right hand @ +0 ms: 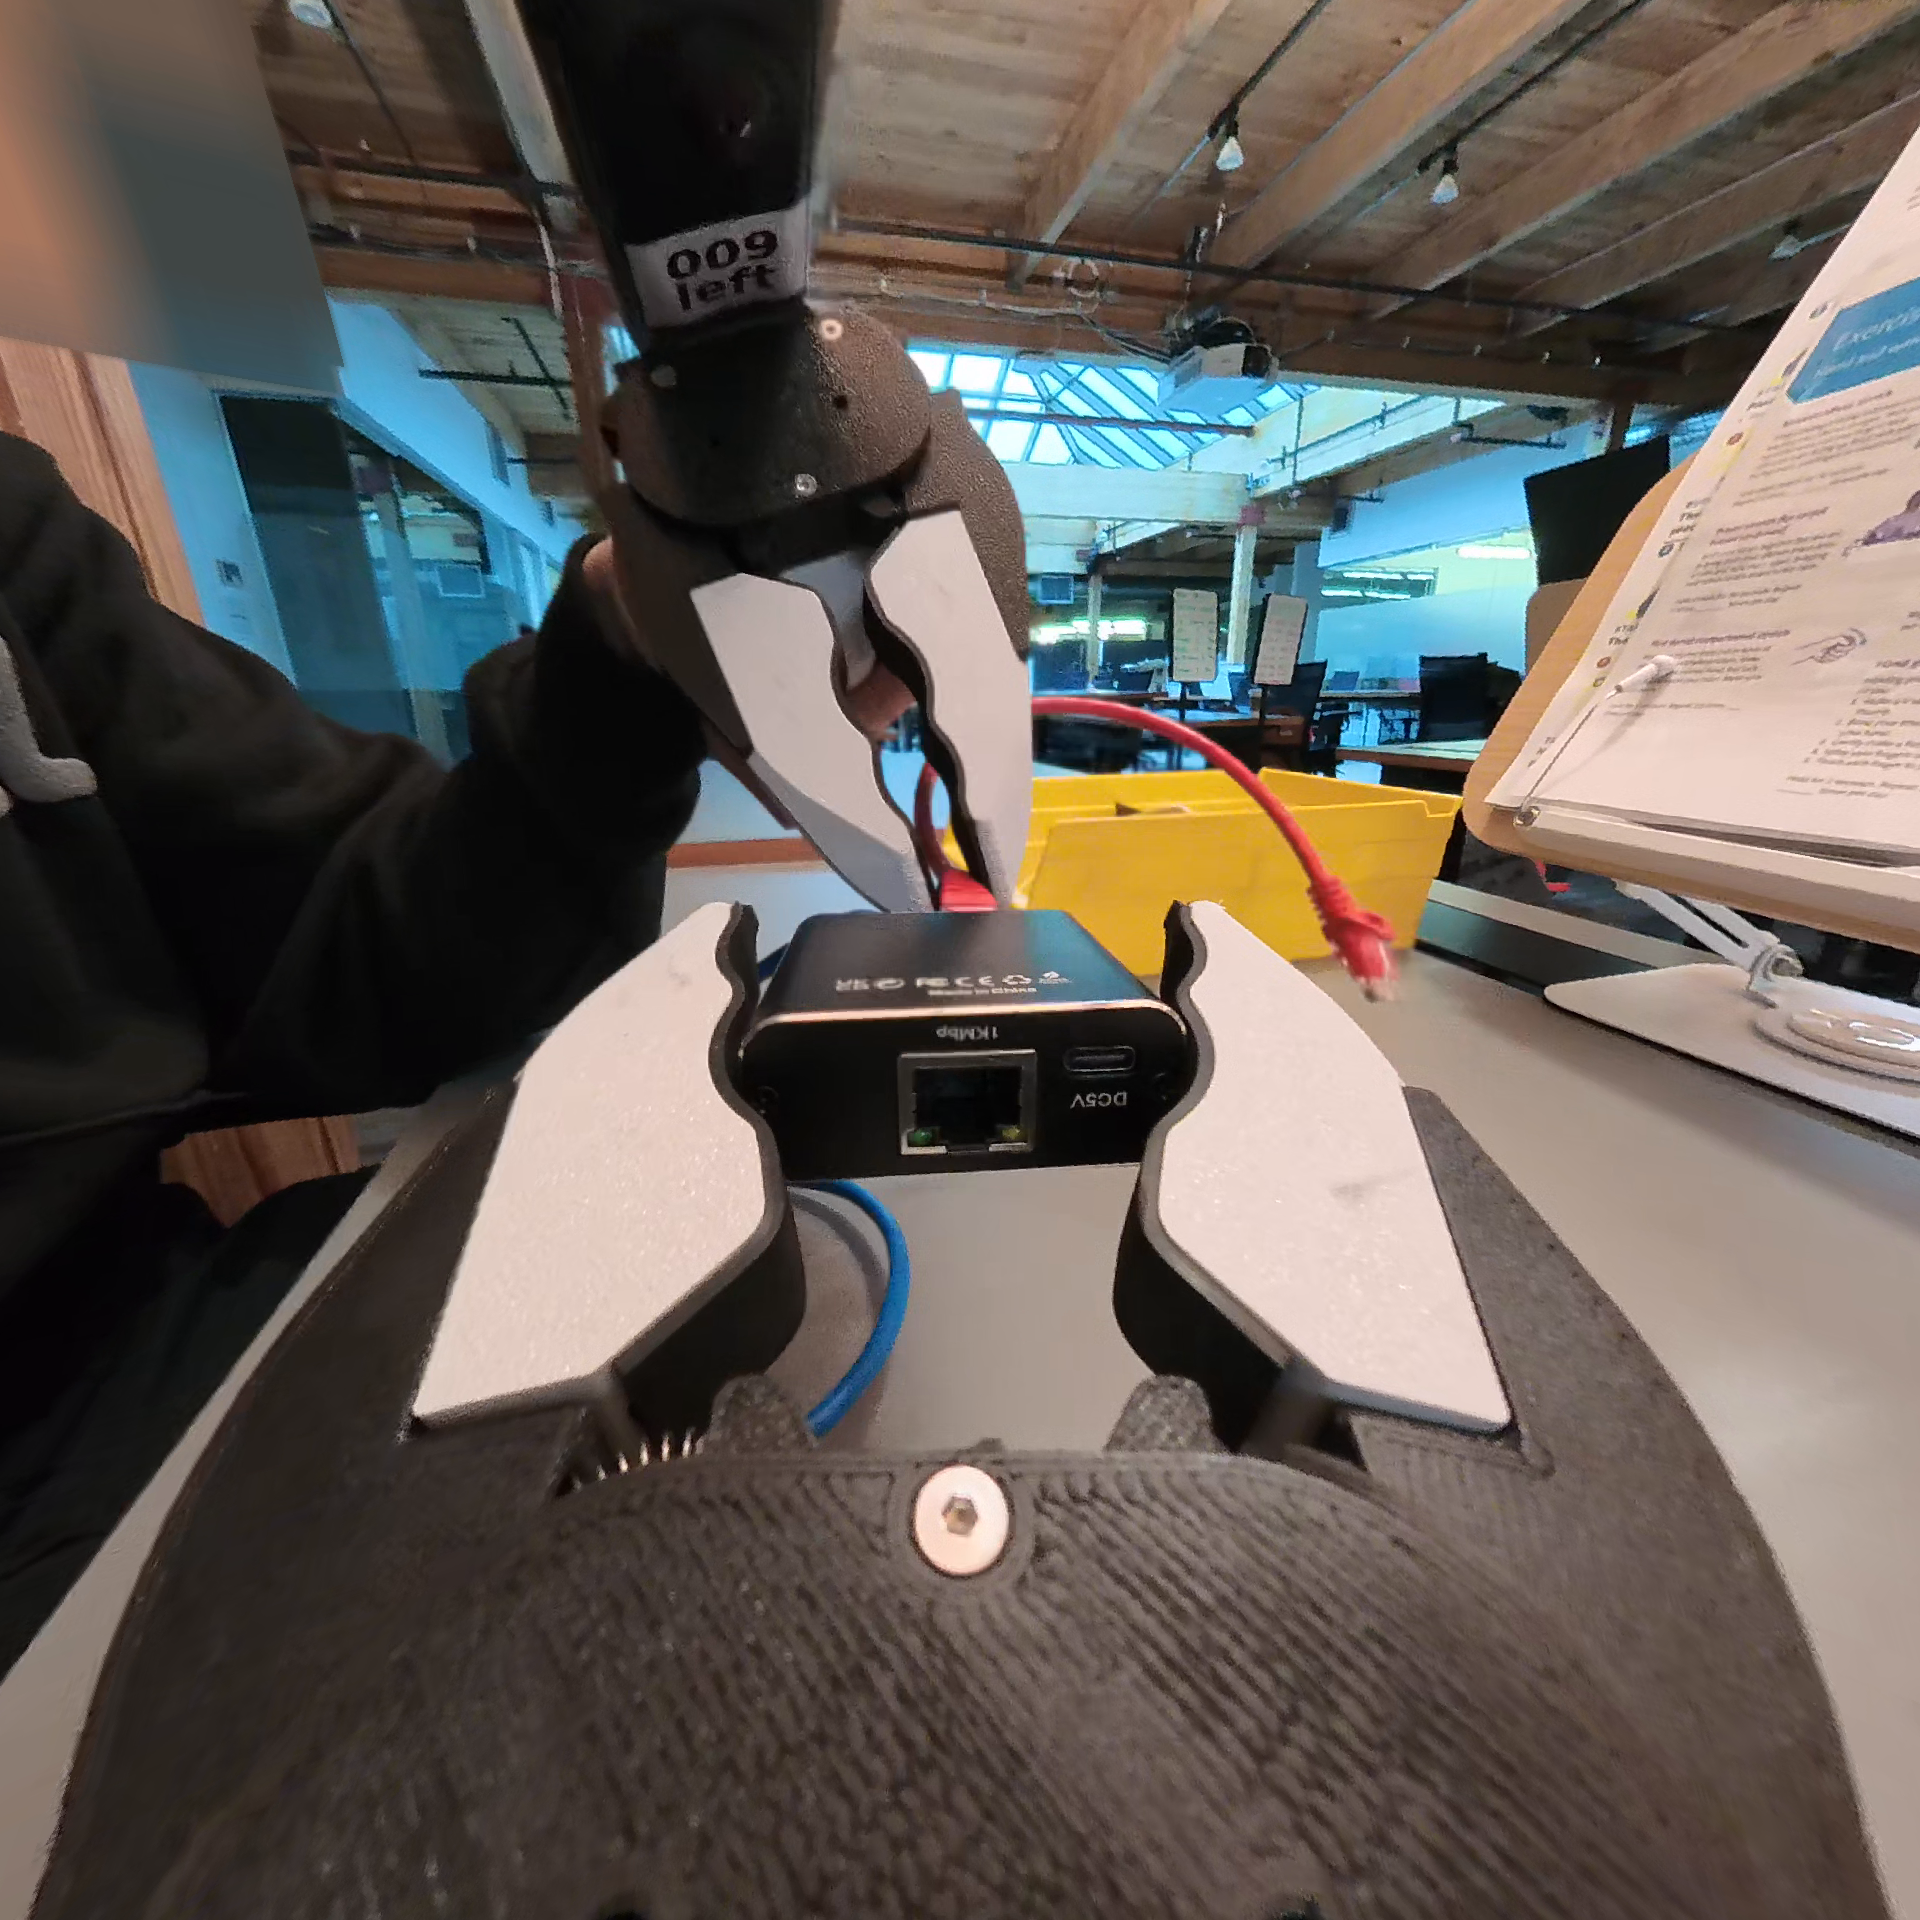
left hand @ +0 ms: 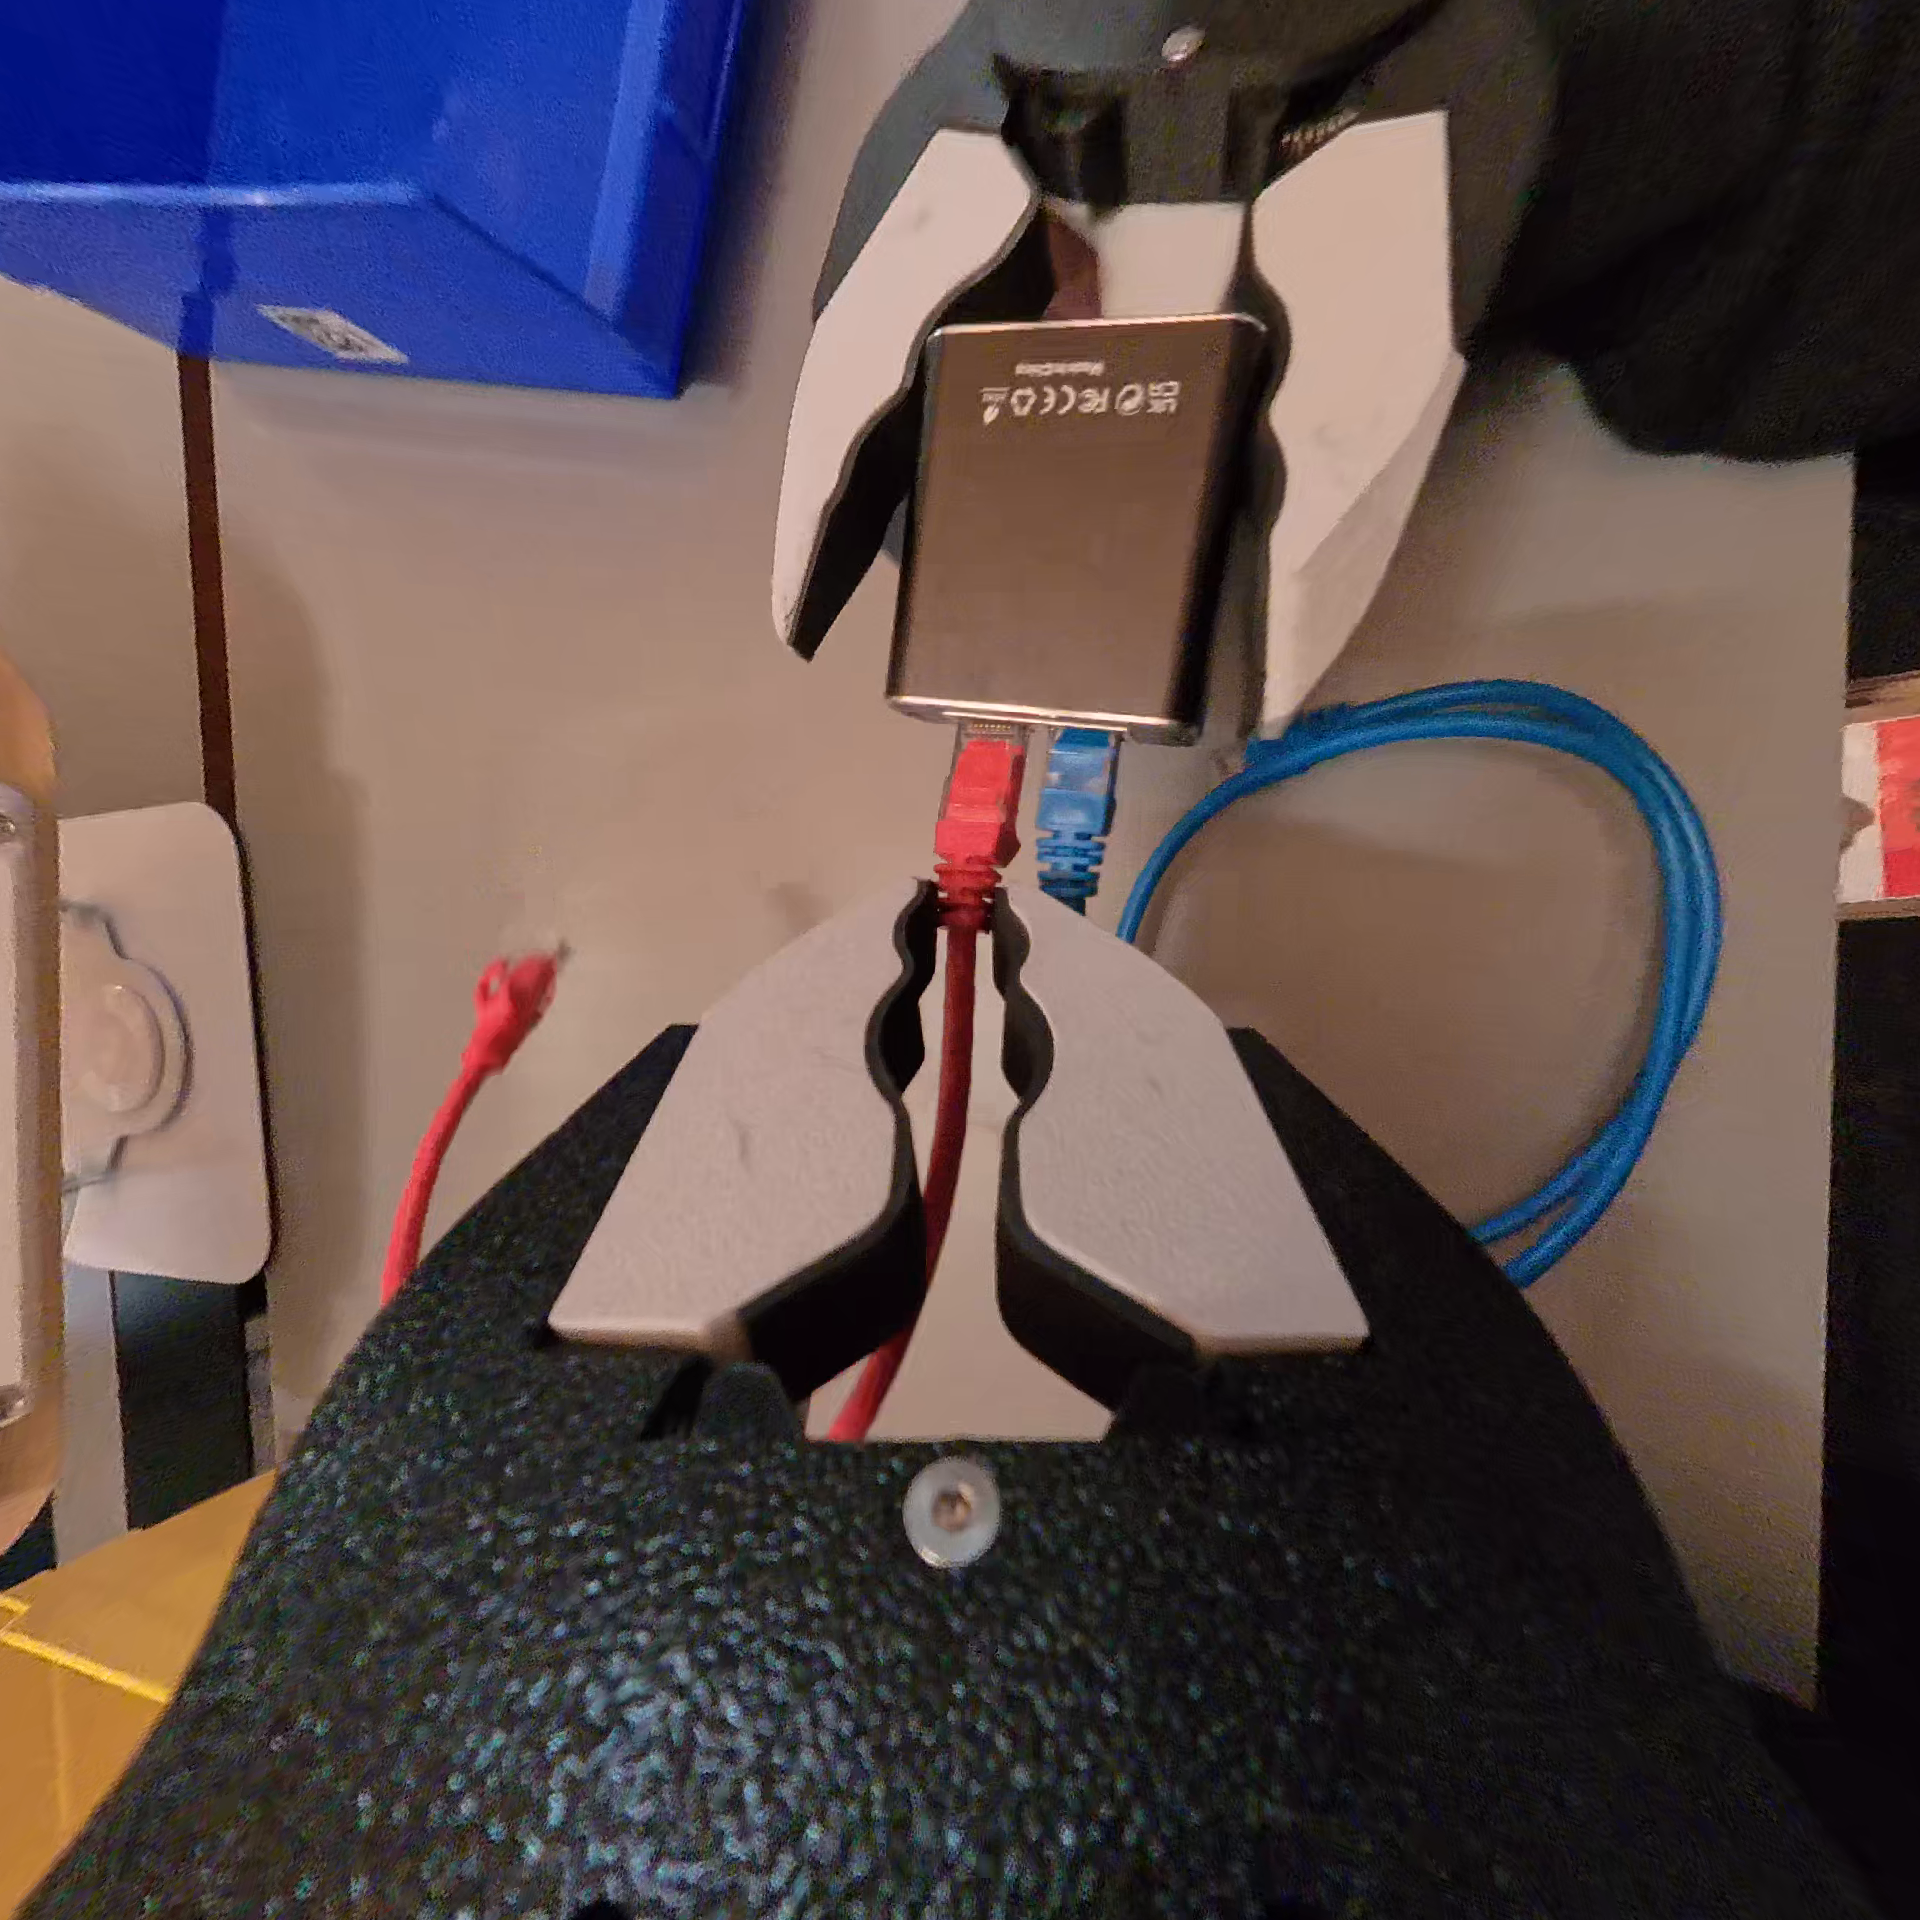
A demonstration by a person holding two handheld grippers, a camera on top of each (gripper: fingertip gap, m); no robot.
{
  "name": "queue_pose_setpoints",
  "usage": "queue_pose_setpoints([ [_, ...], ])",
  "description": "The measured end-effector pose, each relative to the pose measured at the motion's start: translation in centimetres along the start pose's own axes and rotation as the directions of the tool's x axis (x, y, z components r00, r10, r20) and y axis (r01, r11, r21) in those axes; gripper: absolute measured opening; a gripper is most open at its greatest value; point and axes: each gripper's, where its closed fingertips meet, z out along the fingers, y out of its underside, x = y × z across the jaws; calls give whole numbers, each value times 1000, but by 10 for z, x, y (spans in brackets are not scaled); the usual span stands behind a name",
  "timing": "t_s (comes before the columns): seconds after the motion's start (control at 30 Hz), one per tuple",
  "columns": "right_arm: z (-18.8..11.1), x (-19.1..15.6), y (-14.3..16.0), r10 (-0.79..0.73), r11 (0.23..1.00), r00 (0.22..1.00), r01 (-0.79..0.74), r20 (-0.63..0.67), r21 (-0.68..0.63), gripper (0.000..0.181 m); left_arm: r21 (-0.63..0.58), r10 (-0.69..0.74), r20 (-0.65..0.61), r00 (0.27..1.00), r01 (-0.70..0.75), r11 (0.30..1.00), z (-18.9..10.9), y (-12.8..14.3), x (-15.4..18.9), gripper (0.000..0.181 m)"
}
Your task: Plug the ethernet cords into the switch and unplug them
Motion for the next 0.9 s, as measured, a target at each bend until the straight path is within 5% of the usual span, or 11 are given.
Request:
queue_pose_setpoints([
  [0.03,0,-2,-2,5,1000,1000,-5,9,12,75,2,10,0,1000,-10,1000,-2,-1,1,10],
  [0.5,-7,-1,-20,122,981,991,-128,50,149,76,261,-41,-249,968,108,959,3,-18,5,9],
  [0.67,-12,0,-31,82,976,996,-87,37,199,76,382,-79,-413,907,251,889,2,-28,5,9],
  [0.9,-9,0,-29,4,985,1000,-5,6,173,75,403,-67,-463,884,276,873,7,-23,5,13],
])
